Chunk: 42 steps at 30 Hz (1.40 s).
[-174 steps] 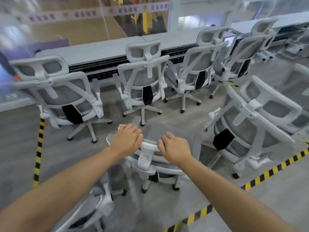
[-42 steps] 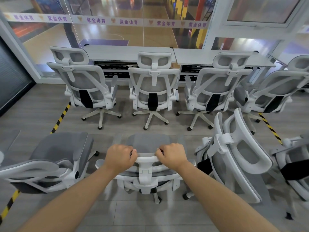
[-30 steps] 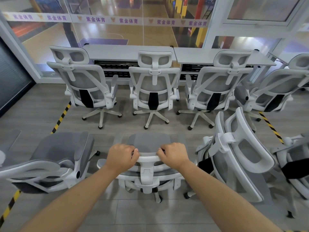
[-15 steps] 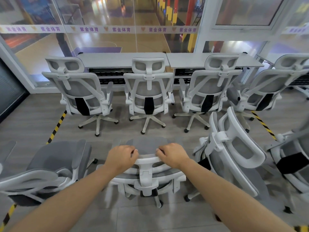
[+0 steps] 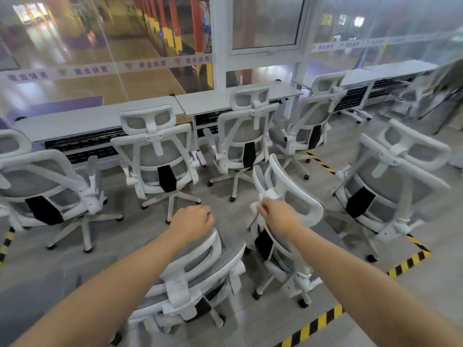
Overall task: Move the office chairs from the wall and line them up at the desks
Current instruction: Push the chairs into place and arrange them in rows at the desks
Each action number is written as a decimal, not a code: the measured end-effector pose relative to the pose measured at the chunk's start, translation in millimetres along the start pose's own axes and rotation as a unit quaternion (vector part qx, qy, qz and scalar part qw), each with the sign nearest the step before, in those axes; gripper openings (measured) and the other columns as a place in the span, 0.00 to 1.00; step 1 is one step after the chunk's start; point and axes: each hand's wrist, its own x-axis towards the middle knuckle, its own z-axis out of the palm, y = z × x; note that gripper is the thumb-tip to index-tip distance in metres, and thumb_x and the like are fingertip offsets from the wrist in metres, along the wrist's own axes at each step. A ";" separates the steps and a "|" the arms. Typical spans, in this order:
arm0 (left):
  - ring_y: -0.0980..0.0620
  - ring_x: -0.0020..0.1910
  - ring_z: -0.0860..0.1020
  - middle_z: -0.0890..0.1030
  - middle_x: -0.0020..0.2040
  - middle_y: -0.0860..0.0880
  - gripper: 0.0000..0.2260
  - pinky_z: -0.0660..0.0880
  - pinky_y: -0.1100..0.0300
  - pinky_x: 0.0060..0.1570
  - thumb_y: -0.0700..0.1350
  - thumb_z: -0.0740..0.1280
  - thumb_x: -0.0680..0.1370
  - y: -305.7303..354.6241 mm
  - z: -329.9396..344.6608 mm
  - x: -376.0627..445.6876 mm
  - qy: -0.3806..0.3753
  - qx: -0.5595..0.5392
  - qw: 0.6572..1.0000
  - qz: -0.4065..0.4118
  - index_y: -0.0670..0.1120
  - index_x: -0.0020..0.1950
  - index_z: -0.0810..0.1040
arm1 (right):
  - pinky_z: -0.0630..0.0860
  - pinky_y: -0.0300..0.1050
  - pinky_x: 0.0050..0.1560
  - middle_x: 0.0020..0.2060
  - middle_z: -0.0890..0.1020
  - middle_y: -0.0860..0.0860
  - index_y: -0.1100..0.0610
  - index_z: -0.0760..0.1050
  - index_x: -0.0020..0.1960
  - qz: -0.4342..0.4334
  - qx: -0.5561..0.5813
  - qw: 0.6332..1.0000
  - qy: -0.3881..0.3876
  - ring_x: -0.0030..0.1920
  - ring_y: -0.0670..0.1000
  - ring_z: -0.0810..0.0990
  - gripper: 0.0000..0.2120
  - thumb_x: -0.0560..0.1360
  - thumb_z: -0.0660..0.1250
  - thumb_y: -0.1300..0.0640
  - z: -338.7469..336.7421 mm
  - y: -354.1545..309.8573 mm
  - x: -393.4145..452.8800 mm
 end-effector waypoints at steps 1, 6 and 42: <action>0.46 0.48 0.78 0.80 0.48 0.51 0.13 0.73 0.51 0.49 0.51 0.54 0.81 12.6 -0.4 10.0 -0.003 0.000 1.000 0.011 0.49 0.49 0.76 | 0.73 0.52 0.39 0.36 0.78 0.52 0.54 0.69 0.43 0.011 -0.001 1.000 0.007 0.39 0.56 0.77 0.15 0.84 0.56 0.46 -7.8 11.9 0.6; 0.46 0.42 0.77 0.76 0.41 0.52 0.12 0.70 0.51 0.41 0.51 0.54 0.81 69.9 -0.8 62.4 0.012 0.009 0.999 0.050 0.48 0.41 0.71 | 0.65 0.50 0.32 0.31 0.72 0.49 0.54 0.66 0.36 0.035 0.007 0.995 0.093 0.33 0.54 0.73 0.17 0.82 0.57 0.49 -33.7 67.7 21.5; 0.51 0.35 0.68 0.70 0.31 0.54 0.17 0.68 0.51 0.46 0.53 0.51 0.77 180.3 57.2 328.0 0.032 0.047 0.935 0.350 0.47 0.33 0.71 | 0.67 0.44 0.29 0.33 0.77 0.47 0.51 0.77 0.36 0.129 -0.060 0.972 0.188 0.37 0.50 0.77 0.22 0.76 0.53 0.40 -8.3 171.6 110.5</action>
